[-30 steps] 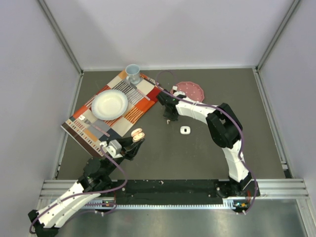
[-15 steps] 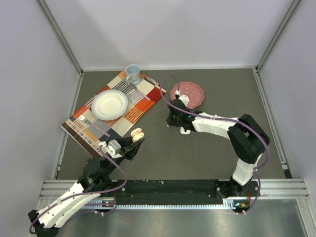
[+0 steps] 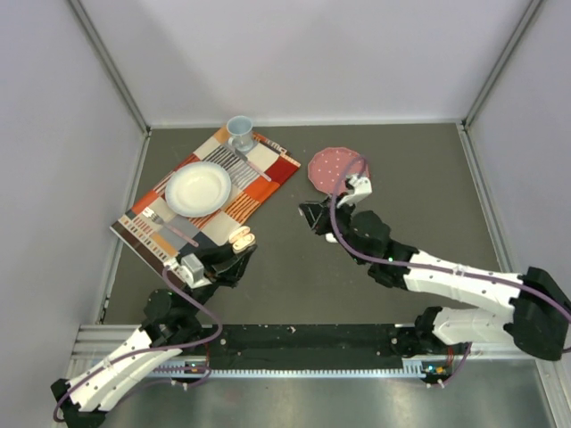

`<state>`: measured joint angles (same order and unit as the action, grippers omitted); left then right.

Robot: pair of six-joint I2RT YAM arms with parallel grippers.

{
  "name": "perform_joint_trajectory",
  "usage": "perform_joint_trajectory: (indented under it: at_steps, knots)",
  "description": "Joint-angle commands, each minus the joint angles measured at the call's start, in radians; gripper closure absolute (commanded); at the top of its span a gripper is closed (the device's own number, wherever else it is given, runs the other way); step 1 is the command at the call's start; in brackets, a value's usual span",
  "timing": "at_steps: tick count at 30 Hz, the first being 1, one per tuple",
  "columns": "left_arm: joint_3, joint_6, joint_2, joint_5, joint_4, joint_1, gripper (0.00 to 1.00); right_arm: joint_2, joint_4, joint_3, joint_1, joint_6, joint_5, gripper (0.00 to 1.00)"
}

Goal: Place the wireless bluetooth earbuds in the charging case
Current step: Pick up the left earbud from the center of the board, then insert the left earbud into the left side groove of the charging case.

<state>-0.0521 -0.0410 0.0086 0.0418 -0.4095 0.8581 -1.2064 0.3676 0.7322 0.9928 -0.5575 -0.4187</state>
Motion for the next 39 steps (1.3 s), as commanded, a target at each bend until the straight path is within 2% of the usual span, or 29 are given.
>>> perform_joint_trajectory:
  at_steps: [1, 9, 16, 23, 39]
  knots:
    - [0.024, -0.023, 0.029, -0.029, -0.158, -0.004, 1.00, 0.122, 0.243, -0.082, 0.026, 0.039, -0.043, 1.00]
    - [0.023, -0.042, 0.132, -0.036, -0.270, -0.002, 1.00, 0.212, 0.520, -0.177, 0.064, 0.033, 0.063, 1.00]
    - [0.023, -0.045, 0.203, -0.092, -0.339, -0.004, 1.00, 0.176, 0.671, -0.188, 0.148, 0.079, 0.064, 1.00]
    - [0.040, -0.040, 0.257, -0.099, -0.423, -0.004, 1.00, 0.120, 0.738, -0.159, 0.234, 0.152, 0.041, 1.00]
    - [0.047, -0.060, 0.355, -0.103, -0.529, -0.002, 1.00, -0.004, 0.769, -0.042, 0.343, 0.195, 0.118, 1.00]
